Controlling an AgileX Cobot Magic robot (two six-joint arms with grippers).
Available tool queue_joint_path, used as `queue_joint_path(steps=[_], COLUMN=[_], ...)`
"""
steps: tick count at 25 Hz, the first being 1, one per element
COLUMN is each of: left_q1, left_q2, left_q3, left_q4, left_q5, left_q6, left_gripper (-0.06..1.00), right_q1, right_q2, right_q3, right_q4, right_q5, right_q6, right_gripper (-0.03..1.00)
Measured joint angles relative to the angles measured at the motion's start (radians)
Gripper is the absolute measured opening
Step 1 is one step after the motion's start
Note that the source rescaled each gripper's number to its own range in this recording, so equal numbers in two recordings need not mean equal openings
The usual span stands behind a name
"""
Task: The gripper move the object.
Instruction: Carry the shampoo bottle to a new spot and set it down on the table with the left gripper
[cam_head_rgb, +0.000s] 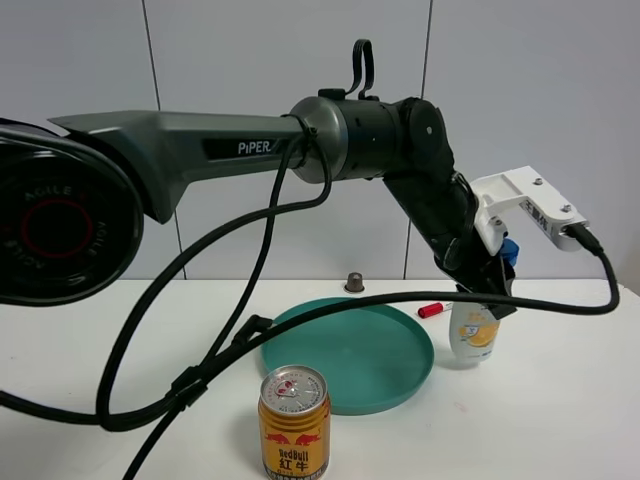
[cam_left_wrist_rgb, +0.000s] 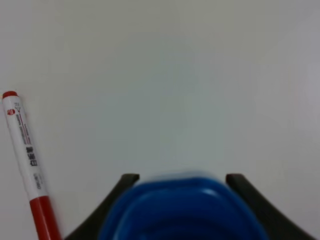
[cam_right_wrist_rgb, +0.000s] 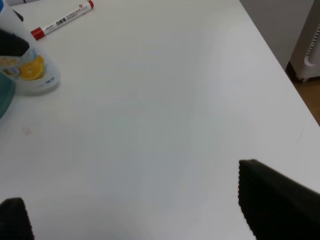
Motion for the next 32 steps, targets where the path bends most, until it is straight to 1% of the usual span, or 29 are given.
queue_joint_path(steps=[3, 6, 9, 18, 25, 28, 29, 32], left_q1=[0.006, 0.012, 0.013, 0.014, 0.014, 0.014, 0.014, 0.014], left_q2=[0.000, 0.000, 0.000, 0.013, 0.016, 0.016, 0.016, 0.016], left_q3=[0.000, -0.001, -0.002, -0.003, -0.010, -0.010, -0.010, -0.010], left_q4=[-0.003, -0.029, -0.054, -0.061, -0.068, -0.068, -0.068, -0.068], left_q5=[0.003, 0.003, 0.004, 0.005, -0.016, -0.019, -0.019, -0.019], left_q6=[0.077, 0.119, 0.129, 0.134, 0.134, 0.135, 0.135, 0.135], left_gripper=[0.00, 0.00, 0.00, 0.01, 0.19, 0.29, 0.31, 0.33], right_q1=[0.000, 0.000, 0.000, 0.000, 0.000, 0.000, 0.000, 0.000], right_q2=[0.000, 0.000, 0.000, 0.000, 0.000, 0.000, 0.000, 0.000], right_q3=[0.000, 0.000, 0.000, 0.000, 0.000, 0.000, 0.000, 0.000], right_q4=[0.000, 0.000, 0.000, 0.000, 0.000, 0.000, 0.000, 0.000], right_q5=[0.000, 0.000, 0.000, 0.000, 0.000, 0.000, 0.000, 0.000], right_q6=[0.000, 0.000, 0.000, 0.000, 0.000, 0.000, 0.000, 0.000], right_gripper=[1.00, 1.00, 1.00, 1.00, 1.00, 1.00, 1.00, 1.00])
